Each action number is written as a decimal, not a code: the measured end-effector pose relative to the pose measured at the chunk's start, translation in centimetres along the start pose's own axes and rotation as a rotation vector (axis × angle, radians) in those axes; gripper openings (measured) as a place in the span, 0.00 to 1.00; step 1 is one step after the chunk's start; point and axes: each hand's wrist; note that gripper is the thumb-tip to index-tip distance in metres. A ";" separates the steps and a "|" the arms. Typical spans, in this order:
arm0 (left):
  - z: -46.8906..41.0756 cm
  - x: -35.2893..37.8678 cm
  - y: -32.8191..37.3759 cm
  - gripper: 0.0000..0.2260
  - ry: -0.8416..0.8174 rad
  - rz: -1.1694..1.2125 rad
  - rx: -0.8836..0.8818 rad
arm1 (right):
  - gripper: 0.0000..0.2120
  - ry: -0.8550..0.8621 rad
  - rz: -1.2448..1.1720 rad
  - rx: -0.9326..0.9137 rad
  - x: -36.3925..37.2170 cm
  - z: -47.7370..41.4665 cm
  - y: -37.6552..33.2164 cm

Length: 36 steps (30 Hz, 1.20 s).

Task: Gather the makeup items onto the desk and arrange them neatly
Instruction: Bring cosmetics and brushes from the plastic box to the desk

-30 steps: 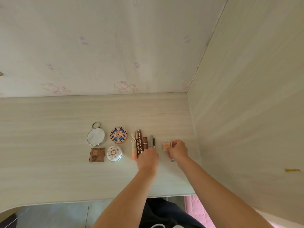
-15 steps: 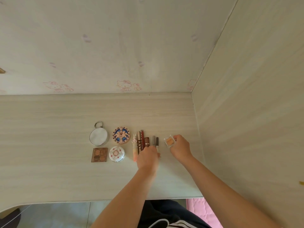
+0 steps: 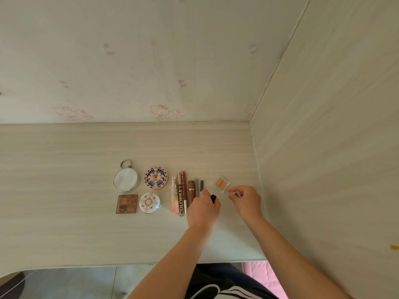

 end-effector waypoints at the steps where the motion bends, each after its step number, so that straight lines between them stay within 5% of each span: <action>1: 0.0 0.0 0.0 0.13 0.008 -0.031 0.022 | 0.05 -0.003 -0.004 -0.021 0.1 -0.1 0.1; 10: -0.6 0.2 -1.2 0.15 0.089 -0.229 0.175 | 0.29 -0.114 -0.018 -0.077 0.8 -0.8 -0.1; 22: -1.4 0.4 -1.3 0.13 0.117 -0.264 0.159 | 0.10 -0.066 0.023 -0.074 1.7 0.1 1.2; 29: -1.7 0.5 -2.0 0.13 0.143 -0.293 0.188 | 0.10 -0.067 0.029 -0.079 2.9 0.8 0.2; 36: -1.4 0.6 -2.9 0.11 0.207 -0.175 0.232 | 0.12 -0.008 0.305 -0.149 2.1 0.3 -0.5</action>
Point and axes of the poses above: each hand's wrist, its own z-axis away from the middle knuckle, its own x-axis out of the palm, y = z × x, and after that the axes turned 11 degrees about z, right-handed
